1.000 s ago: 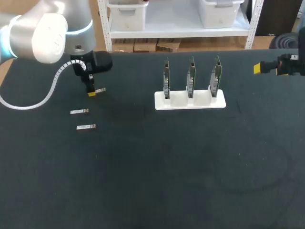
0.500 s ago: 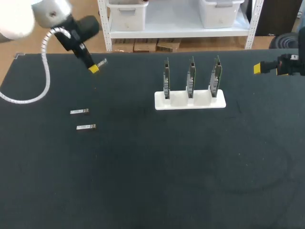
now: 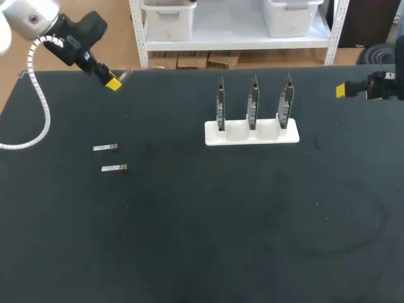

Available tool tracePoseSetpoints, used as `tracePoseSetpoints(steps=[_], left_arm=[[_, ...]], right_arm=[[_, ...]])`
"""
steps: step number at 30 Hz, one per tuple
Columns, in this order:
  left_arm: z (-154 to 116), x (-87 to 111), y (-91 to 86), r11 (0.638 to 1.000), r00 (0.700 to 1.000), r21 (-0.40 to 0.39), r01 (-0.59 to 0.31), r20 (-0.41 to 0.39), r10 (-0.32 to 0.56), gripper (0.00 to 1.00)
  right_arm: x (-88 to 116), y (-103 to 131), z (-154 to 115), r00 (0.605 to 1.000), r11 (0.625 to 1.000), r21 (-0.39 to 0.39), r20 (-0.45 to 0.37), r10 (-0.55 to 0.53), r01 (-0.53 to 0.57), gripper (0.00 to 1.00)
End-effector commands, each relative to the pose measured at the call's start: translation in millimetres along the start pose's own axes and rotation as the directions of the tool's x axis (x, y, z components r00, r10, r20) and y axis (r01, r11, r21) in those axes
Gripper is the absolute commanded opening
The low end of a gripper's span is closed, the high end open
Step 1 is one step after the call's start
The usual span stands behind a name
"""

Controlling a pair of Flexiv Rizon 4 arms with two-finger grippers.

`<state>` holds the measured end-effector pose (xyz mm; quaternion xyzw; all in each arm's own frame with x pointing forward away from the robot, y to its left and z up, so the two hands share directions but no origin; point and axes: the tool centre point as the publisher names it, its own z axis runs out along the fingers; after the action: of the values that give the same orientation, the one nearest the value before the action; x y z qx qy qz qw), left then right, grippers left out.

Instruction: Pick up the optical module with the left hand, and insert it into the network port with the right hand.

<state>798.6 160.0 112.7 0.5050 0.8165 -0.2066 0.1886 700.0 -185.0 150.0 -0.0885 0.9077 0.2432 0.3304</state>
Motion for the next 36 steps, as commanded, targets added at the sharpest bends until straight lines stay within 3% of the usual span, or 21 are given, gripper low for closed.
tracePoseSetpoints(steps=[1, 7, 13, 19, 32, 36], left_arm=[[-4, -9.6, -12.0, 1.0, 0.996, 0.007, 0.001, 0.09, -0.002, 0.0], [-8, -52.5, -48.7, 0.989, 0.977, 0.146, -0.037, 0.213, 0.005, 0.0], [-13, -78.1, -75.4, 0.973, 0.957, 0.219, -0.076, 0.29, 0.01, 0.0], [-23, -88.2, -71.8, 0.98, 0.926, 0.198, -0.037, 0.376, -0.041, 0.0], [-24, -86.2, -69.5, 0.986, 0.929, 0.167, -0.025, 0.369, -0.039, 0.0], [-24, -99.7, -79.5, 0.982, 0.897, 0.185, -0.048, 0.441, -0.039, 0.0]], right_arm=[[0, 0, 0, 1.0, 1.0, 0.0, 0.0, 0.0, 0.0, 1.0], [0, 0, 0, 1.0, 1.0, 0.0, 0.0, 0.0, 0.0, 1.0], [0, 0, 0, 1.0, 1.0, 0.0, 0.0, 0.0, 0.0, 1.0], [0, 0, 0, 1.0, 1.0, 0.0, 0.0, 0.0, 0.0, 1.0], [0, 0, 0, 1.0, 1.0, 0.0, 0.0, 0.0, 0.0, 1.0], [0, 0, 0, 1.0, 1.0, 0.0, 0.0, 0.0, 0.0, 1.0]])
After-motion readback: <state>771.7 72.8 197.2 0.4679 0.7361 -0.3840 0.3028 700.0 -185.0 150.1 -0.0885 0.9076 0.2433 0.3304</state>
